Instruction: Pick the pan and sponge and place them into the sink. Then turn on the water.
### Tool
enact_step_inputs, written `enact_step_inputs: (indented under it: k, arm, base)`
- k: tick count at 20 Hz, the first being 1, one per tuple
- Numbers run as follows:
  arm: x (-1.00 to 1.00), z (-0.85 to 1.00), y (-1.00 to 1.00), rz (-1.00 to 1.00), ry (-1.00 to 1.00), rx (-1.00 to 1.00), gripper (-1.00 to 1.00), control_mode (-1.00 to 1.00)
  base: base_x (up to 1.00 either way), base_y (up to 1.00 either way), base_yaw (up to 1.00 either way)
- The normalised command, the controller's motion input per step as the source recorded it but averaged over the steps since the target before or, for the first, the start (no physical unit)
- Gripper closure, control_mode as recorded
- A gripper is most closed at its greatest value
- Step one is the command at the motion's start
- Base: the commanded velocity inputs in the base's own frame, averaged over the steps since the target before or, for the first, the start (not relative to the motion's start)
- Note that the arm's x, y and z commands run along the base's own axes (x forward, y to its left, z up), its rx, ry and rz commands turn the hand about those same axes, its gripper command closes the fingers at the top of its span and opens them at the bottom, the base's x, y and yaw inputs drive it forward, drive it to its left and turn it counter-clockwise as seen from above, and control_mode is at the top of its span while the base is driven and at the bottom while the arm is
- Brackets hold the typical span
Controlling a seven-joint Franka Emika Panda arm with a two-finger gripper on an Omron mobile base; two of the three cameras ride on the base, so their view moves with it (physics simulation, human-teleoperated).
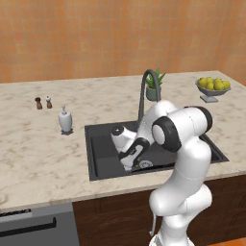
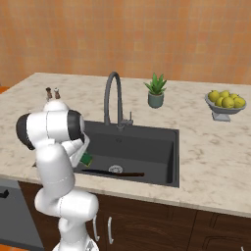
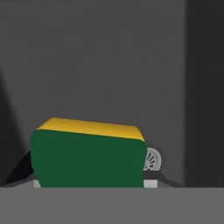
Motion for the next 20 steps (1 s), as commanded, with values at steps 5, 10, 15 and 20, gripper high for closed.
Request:
enact_step_inputs:
  k: [5,10,15,20]
  arm:
    - [0.02,-0.44,0.00,-0.09,0.00,0.00,1.00,-1.00]
    - [0.06,-0.45,0.02,-0.09,0.00,0.00,1.00,-1.00]
    - [0.13,-0.42,0.06,-0.09,0.00,0.00,1.00,-1.00]
    - [0.13,-0.36,0.06,-0.07,0.00,0.00,1.00,-1.00]
  base:
    - [0.00,0.00,0.00]
    - [0.00,0.00,0.00]
    - [0.00,0.00,0.00]
    - [0.00,0.00,0.00]
